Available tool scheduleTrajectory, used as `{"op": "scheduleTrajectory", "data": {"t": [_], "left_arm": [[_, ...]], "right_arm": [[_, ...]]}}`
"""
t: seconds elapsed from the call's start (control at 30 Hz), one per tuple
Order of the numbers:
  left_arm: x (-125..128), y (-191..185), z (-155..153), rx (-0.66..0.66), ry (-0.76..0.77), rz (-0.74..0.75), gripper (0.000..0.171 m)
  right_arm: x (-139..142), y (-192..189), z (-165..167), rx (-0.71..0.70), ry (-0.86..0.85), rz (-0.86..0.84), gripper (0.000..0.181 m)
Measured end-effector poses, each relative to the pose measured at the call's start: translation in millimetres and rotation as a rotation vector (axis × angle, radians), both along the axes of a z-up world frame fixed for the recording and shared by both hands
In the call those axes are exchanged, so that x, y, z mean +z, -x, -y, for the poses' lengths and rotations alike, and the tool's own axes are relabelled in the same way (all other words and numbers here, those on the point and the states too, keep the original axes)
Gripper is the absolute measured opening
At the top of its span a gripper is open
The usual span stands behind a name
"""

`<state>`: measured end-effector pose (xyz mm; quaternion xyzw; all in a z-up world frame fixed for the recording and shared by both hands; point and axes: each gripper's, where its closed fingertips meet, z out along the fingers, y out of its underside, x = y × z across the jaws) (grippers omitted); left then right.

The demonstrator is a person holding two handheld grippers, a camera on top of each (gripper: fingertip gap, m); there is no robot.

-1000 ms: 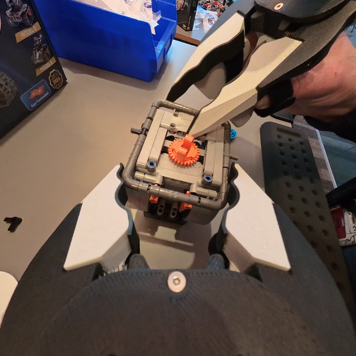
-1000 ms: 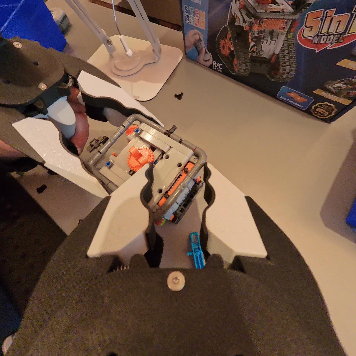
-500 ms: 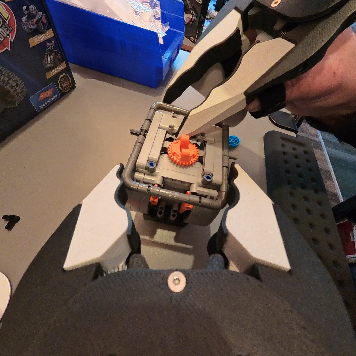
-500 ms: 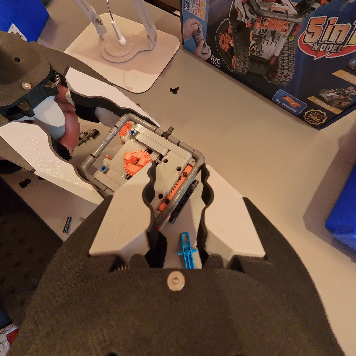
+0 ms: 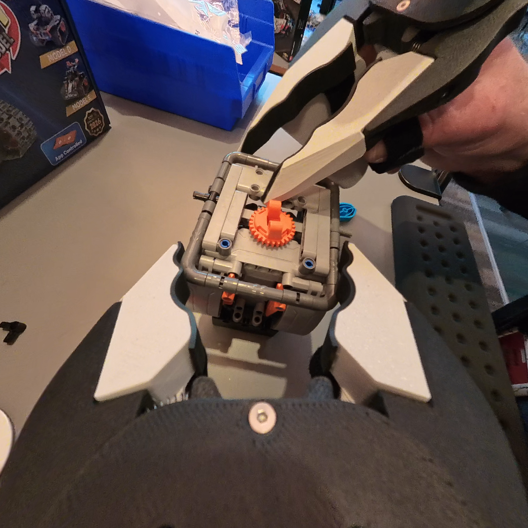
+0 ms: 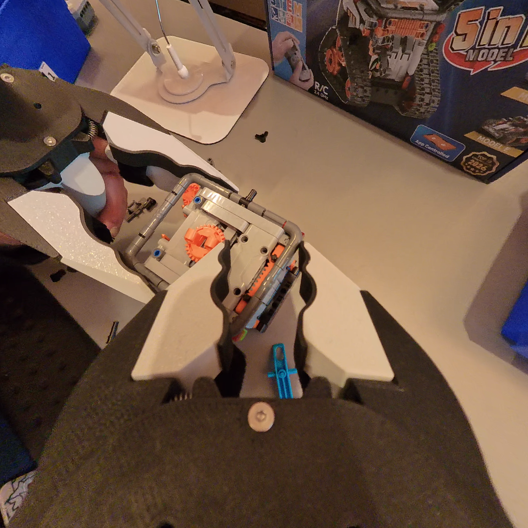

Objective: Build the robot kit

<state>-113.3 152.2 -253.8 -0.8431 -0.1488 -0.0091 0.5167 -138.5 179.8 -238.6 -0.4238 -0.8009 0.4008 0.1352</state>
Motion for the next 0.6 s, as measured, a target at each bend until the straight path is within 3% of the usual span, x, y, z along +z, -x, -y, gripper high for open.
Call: {"op": "scheduleTrajectory", "data": {"t": [0.33,0.6], "left_arm": [[9.4,-4.6,23.0,0.047,-0.035,0.037,0.093],[8.4,-9.7,18.3,0.059,-0.042,0.015,0.093]], "right_arm": [[1.8,1.2,3.3,0.043,0.025,0.011,0.044],[0.9,4.2,5.1,0.055,-0.014,0.001,0.039]]}}
